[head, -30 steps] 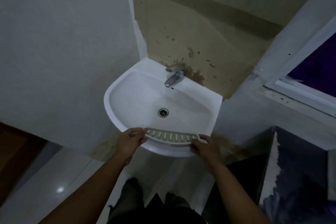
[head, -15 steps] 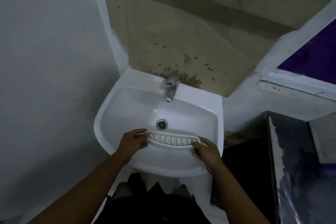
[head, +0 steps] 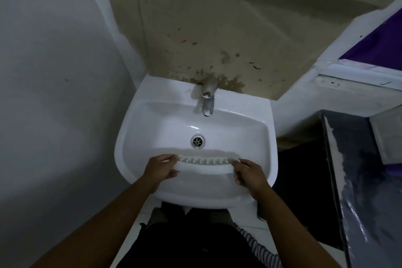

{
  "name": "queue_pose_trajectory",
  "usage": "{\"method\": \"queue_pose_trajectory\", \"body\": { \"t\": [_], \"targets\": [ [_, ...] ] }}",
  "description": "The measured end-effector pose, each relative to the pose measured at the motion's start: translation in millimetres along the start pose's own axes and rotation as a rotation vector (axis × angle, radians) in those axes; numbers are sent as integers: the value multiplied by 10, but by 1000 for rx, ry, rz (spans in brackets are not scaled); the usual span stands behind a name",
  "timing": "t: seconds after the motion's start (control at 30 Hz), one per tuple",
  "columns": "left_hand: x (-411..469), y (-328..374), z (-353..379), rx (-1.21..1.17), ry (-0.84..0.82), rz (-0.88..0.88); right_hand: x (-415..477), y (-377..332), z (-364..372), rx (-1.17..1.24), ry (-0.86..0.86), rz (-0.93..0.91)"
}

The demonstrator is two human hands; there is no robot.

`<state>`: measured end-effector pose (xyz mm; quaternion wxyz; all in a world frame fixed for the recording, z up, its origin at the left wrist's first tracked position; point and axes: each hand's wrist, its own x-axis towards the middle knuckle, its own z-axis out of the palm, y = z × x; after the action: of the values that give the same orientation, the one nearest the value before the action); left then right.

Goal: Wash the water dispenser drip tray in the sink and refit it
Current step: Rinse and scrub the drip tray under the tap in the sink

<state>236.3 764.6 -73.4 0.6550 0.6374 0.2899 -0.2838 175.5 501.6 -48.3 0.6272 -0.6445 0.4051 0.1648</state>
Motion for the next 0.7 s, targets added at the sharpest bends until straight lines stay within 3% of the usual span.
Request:
{"method": "queue_pose_trajectory", "body": {
  "t": [0.43, 0.7],
  "targets": [
    [131, 51, 34, -37, 31, -198, 310, -119, -17, -85, 52, 187],
    [132, 106, 67, -14, 63, -265, 405, -209, -19, -86, 34, 205]
  ]
}}
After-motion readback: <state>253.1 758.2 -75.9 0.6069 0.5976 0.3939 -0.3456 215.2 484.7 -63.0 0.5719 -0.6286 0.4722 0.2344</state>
